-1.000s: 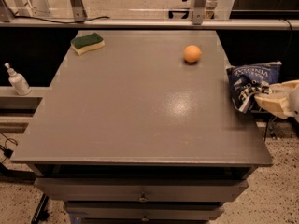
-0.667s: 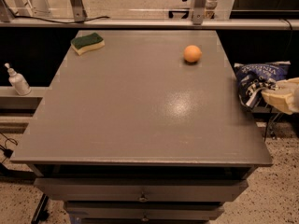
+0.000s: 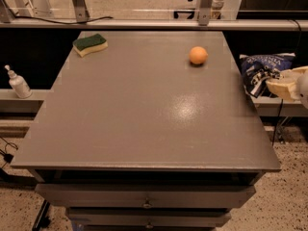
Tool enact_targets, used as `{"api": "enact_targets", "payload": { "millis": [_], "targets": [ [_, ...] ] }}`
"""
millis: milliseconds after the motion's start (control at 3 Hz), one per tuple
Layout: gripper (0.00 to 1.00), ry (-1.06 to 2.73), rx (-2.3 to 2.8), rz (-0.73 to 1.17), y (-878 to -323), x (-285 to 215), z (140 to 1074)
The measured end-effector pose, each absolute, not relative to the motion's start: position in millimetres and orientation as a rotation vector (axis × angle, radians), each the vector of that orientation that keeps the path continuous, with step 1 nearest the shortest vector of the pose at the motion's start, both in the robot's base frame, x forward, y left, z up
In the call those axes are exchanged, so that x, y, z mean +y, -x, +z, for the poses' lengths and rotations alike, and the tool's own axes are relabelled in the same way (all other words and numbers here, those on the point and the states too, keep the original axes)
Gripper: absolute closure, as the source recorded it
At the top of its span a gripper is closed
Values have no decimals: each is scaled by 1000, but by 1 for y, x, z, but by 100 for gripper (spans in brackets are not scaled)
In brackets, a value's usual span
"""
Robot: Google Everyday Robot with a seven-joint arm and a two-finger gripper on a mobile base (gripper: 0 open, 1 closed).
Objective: Move blue chip bag near orange
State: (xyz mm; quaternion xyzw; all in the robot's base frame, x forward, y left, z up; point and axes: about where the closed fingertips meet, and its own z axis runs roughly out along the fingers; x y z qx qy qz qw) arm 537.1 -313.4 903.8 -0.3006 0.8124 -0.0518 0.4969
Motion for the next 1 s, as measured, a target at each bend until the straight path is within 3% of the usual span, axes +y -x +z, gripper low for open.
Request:
{"api": "enact_targets", "payload": {
  "millis": [1000],
  "targets": [
    [100, 712, 1930, -65, -603, -284, 885]
  ]
}}
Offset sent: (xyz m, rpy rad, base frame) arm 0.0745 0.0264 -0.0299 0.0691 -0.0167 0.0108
